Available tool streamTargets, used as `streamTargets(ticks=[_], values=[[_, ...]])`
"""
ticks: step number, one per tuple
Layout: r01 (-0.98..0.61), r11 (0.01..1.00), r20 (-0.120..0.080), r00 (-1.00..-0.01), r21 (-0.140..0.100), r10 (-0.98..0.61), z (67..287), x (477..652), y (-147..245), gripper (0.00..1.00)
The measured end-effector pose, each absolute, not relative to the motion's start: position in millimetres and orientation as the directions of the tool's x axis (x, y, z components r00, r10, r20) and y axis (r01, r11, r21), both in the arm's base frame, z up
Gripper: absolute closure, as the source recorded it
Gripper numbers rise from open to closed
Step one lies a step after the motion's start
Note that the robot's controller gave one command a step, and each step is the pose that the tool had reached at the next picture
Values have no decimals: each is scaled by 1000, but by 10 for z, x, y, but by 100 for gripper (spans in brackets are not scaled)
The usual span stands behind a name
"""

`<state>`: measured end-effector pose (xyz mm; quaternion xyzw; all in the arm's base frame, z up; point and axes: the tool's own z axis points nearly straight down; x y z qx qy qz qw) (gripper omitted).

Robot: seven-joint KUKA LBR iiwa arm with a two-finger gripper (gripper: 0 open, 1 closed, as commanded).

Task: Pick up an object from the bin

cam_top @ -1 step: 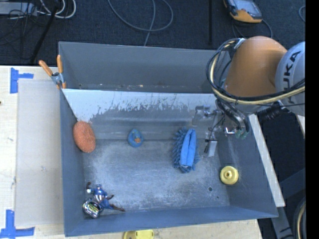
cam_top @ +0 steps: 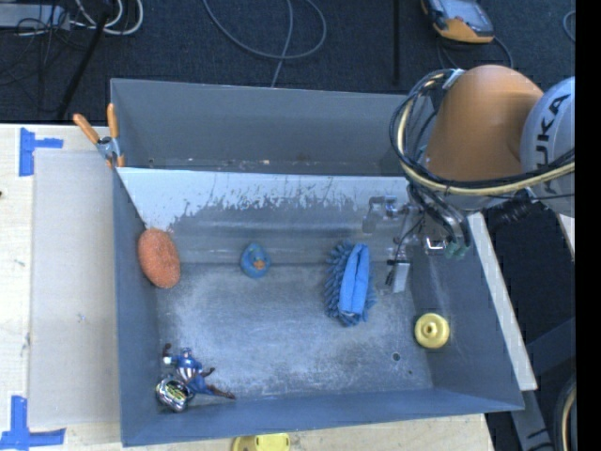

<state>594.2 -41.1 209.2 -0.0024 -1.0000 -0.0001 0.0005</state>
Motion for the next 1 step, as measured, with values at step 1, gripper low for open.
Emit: streamTargets(ticks=[1], values=[[-47,999,-8,-999,0,-47,1692,6010,-486,0]])
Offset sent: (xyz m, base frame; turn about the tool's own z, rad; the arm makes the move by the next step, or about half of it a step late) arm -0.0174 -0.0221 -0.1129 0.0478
